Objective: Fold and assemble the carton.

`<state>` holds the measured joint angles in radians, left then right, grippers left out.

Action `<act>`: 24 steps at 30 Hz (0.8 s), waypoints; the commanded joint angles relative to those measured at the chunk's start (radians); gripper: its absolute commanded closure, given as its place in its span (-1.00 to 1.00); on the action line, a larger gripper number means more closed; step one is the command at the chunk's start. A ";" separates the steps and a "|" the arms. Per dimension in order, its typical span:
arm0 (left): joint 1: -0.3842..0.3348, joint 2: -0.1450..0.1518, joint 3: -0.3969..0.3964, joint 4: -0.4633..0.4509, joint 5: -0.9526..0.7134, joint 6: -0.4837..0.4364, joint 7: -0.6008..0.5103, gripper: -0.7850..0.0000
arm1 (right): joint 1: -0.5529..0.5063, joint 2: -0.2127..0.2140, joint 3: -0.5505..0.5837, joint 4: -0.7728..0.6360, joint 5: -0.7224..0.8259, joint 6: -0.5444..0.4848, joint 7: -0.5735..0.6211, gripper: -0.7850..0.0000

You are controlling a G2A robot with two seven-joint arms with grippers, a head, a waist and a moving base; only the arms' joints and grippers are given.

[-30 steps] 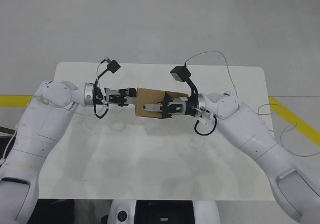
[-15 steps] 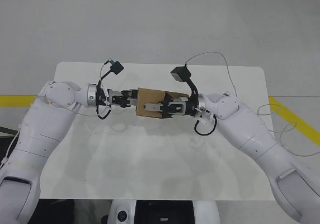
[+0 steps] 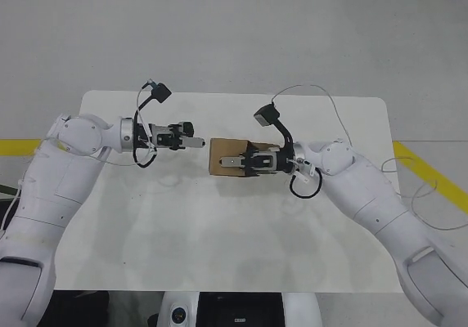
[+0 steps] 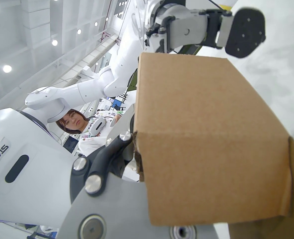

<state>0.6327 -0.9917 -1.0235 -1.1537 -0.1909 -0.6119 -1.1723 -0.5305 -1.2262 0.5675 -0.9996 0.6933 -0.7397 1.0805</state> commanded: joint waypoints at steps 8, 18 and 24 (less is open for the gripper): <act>0.030 0.011 -0.036 -0.045 0.157 -0.125 0.151 -1.00 | 0.003 -0.026 -0.016 0.106 0.031 0.088 0.088 0.75; 0.073 0.024 -0.070 -0.096 0.311 -0.206 0.263 -1.00 | 0.049 -0.098 -0.078 0.235 -0.085 0.128 0.077 0.41; 0.083 0.032 -0.080 -0.113 0.358 -0.218 0.285 -1.00 | 0.077 -0.125 -0.082 0.307 -0.131 0.113 0.087 -1.00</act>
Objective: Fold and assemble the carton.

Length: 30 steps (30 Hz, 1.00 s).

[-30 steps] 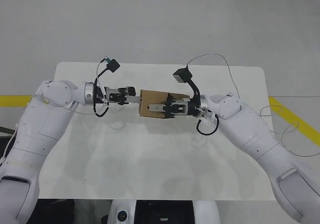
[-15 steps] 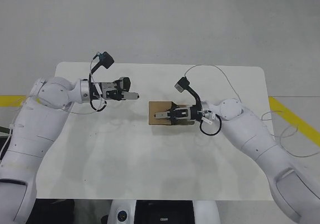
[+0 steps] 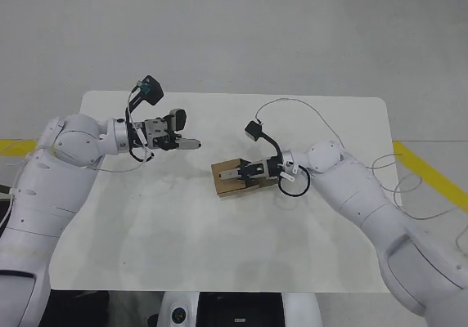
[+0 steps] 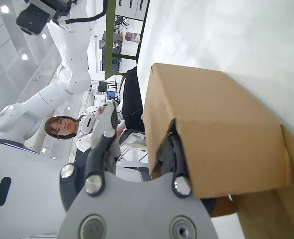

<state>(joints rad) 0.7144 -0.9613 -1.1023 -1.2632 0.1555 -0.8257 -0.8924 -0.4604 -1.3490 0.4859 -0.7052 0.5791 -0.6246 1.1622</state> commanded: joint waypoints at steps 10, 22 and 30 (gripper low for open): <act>0.052 0.013 -0.039 -0.066 0.162 -0.105 0.140 -1.00 | -0.006 0.013 0.044 -0.018 -0.019 -0.006 0.028 -1.00; 0.204 0.036 -0.090 -0.273 0.601 -0.187 0.379 -1.00 | -0.053 0.110 0.151 -0.165 -0.086 0.027 0.060 -1.00; 0.243 0.051 -0.064 -0.329 0.798 -0.187 0.533 -1.00 | -0.109 0.173 0.246 -0.269 -0.120 0.033 0.066 -1.00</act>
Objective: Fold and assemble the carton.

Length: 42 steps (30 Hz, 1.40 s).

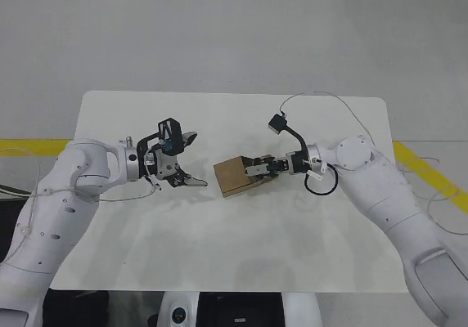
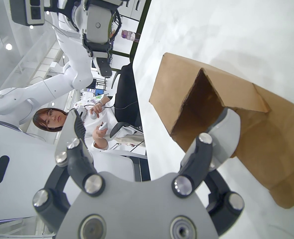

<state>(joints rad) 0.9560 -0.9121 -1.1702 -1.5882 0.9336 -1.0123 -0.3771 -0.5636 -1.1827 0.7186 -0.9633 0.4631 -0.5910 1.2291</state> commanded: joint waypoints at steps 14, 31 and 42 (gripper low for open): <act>0.005 0.016 0.028 -0.009 0.105 0.000 0.153 -1.00 | -0.086 0.072 0.142 -0.176 -0.079 0.044 0.030 1.00; 0.045 0.016 0.029 -0.038 0.121 0.036 0.160 -1.00 | -0.106 0.082 0.162 -0.225 -0.139 0.099 -0.012 1.00; 0.099 0.004 0.082 -0.052 0.317 0.112 0.299 -1.00 | -0.166 0.114 0.232 -0.279 -0.169 0.247 0.004 1.00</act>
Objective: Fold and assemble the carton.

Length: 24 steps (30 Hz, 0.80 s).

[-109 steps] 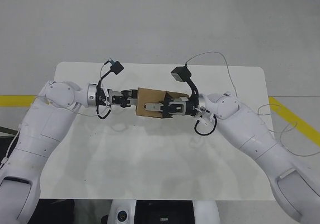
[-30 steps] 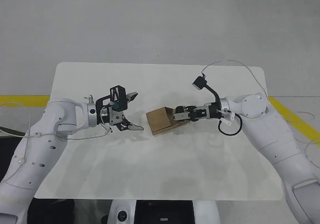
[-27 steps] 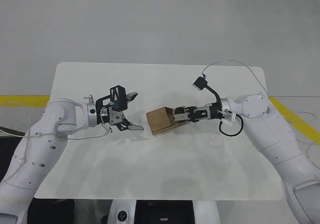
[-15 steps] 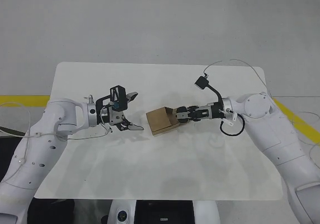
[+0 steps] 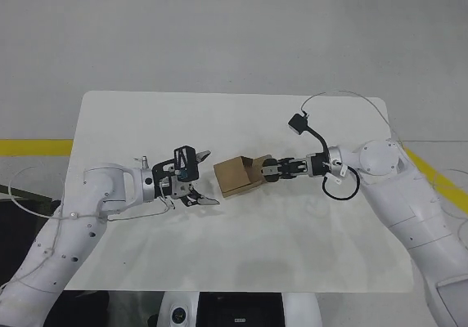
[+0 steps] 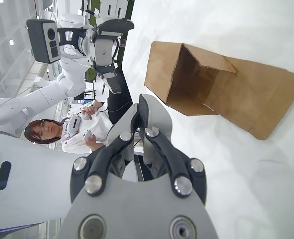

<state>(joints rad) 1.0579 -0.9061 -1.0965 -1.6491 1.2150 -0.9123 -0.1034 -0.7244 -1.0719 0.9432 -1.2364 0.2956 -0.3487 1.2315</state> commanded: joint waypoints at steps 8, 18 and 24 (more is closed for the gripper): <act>-0.047 -0.030 0.092 0.096 0.156 0.076 0.143 -1.00 | -0.050 0.021 0.051 -0.083 -0.002 0.068 0.018 1.00; -0.125 -0.058 0.141 0.194 0.176 0.102 0.168 -1.00 | -0.071 0.021 0.048 -0.088 0.020 0.109 0.026 1.00; -0.146 -0.062 0.143 0.225 0.199 0.070 0.188 -1.00 | -0.051 0.011 0.004 -0.038 -0.029 0.187 0.009 1.00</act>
<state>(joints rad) 0.9141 -0.9674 -0.9538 -1.4315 1.4095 -0.8397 0.0793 -0.7781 -1.0587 0.9540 -1.2803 0.2642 -0.1706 1.2378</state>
